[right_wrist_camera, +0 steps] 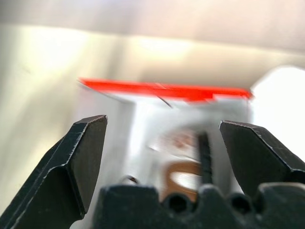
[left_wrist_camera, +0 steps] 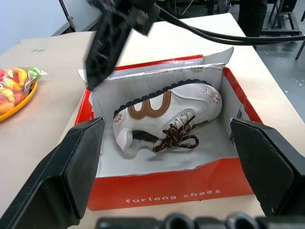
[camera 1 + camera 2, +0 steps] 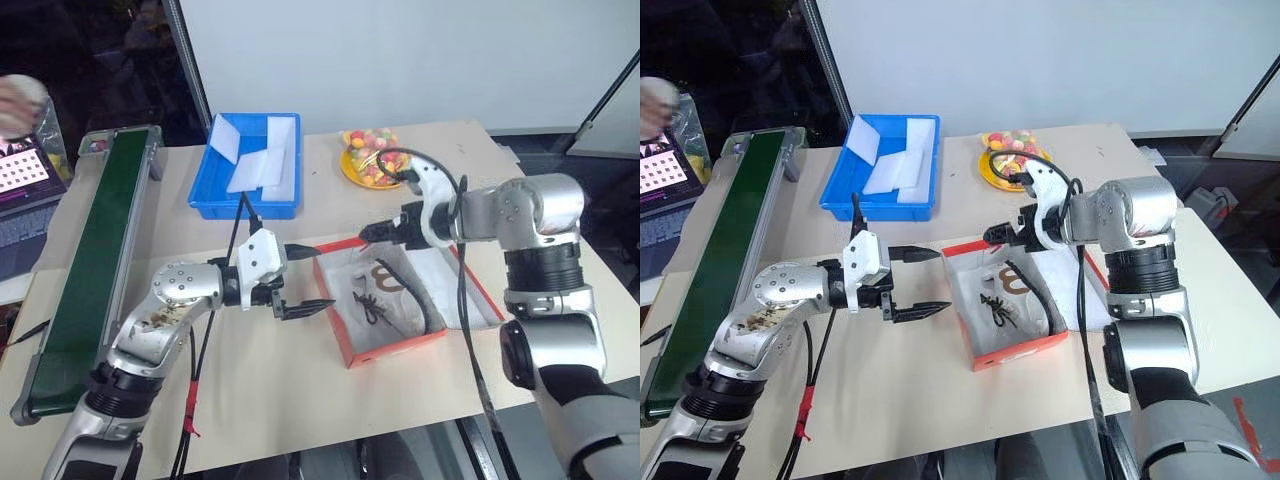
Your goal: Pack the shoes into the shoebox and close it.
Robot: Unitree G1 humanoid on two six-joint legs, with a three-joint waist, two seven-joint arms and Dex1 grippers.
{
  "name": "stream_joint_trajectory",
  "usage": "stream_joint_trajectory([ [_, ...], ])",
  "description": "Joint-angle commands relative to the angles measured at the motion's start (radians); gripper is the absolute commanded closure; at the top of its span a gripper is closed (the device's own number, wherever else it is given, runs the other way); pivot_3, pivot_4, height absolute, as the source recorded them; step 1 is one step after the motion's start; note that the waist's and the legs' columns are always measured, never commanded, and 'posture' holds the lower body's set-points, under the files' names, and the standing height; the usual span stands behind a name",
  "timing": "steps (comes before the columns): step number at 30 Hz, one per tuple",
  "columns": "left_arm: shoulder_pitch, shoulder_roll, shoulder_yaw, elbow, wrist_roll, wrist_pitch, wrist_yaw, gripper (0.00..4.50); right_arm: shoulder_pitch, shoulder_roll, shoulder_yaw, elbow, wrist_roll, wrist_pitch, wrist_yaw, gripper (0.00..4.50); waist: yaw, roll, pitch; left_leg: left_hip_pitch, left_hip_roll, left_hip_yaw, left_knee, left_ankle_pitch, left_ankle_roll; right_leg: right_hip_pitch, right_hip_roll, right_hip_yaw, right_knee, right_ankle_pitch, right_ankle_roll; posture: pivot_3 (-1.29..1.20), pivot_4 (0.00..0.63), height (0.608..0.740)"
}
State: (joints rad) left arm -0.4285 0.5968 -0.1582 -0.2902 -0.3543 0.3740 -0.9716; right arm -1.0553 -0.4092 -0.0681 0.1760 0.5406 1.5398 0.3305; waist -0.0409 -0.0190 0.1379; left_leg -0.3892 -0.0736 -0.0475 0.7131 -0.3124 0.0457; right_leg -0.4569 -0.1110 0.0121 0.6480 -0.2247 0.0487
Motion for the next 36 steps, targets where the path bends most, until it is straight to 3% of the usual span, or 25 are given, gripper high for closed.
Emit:
stream_joint_trajectory([
  [1, -0.024, -0.02, 0.03, 0.009, 0.008, -0.005, 0.045, 0.0, 0.001, 0.041, -0.085, -0.121, -0.019, -0.023, -0.058, 0.07, 0.0, 0.0, 0.0, 0.0, 0.0, 0.0, 0.0, 0.0, 0.0, 0.0, 0.0, 0.0, 0.0, 0.0, 0.0, 0.0, 0.15, 0.724],
  [3, -0.031, -0.049, 0.06, 0.033, 0.014, 0.022, 0.119, 0.0, 0.047, 0.039, -0.039, -0.232, -0.04, -0.133, -0.055, 0.07, 0.001, 0.0, 0.0, 0.0, 0.0, 0.0, 0.0, 0.0, 0.0, 0.0, 0.0, 0.0, 0.001, 0.0, 0.0, 0.0, 0.15, 0.724],
  [8, -0.06, -0.177, 0.199, 0.079, 0.139, 0.177, 0.548, 0.0, 0.28, -0.061, 0.208, -0.65, -0.169, -0.563, 0.06, 0.07, 0.002, 0.0, 0.0, 0.0, -0.002, -0.001, 0.001, 0.0, 0.0, -0.001, 0.0, -0.001, 0.001, 0.0, 0.001, 0.0, 0.15, 0.724],
  [11, -0.02, -0.219, 0.289, 0.04, 0.22, 0.249, 0.748, 0.0, 0.415, -0.076, 0.253, -0.759, -0.194, -0.62, 0.051, 0.07, -0.006, 0.0, 0.0, 0.001, -0.003, -0.001, 0.0, 0.0, 0.0, -0.001, -0.001, -0.001, 0.002, 0.0, 0.001, 0.0, 0.15, 0.724],
  [14, 0.027, -0.23, 0.357, 0.017, 0.26, 0.276, 0.846, 0.0, 0.488, -0.051, 0.267, -0.791, -0.209, -0.643, 0.028, 0.07, -0.006, -0.001, 0.0, 0.003, -0.003, -0.001, 0.0, 0.0, 0.0, -0.001, 0.0, 0.0, 0.002, 0.001, 0.001, 0.0, 0.15, 0.724],
  [18, 0.1, -0.216, 0.467, 0.021, 0.261, 0.296, 0.901, 0.0, 0.544, 0.01, 0.267, -0.77, -0.206, -0.67, 0.012, 0.07, 0.002, -0.001, 0.0, 0.005, -0.003, -0.001, 0.002, 0.001, -0.001, 0.0, 0.0, 0.001, 0.0, 0.001, 0.0, 0.0, 0.15, 0.724],
  [28, 0.155, -0.125, 0.608, 0.146, 0.29, 0.262, 0.956, 0.0, 0.593, 0.078, 0.314, -0.667, -0.281, -0.788, 0.007, 0.07, 0.027, -0.001, -0.001, 0.007, -0.003, -0.001, 0.001, 0.001, -0.003, 0.001, 0.001, 0.001, 0.001, 0.001, -0.001, 0.0, 0.15, 0.724],
  [36, 0.129, -0.087, 0.632, 0.179, 0.268, 0.302, 0.952, 0.0, 0.592, 0.114, 0.317, -0.641, -0.312, -0.783, -0.007, 0.07, 0.026, -0.001, -0.001, 0.007, -0.003, -0.001, 0.001, 0.001, -0.003, 0.001, 0.001, 0.001, 0.001, 0.002, -0.001, 0.0, 0.15, 0.724],
])
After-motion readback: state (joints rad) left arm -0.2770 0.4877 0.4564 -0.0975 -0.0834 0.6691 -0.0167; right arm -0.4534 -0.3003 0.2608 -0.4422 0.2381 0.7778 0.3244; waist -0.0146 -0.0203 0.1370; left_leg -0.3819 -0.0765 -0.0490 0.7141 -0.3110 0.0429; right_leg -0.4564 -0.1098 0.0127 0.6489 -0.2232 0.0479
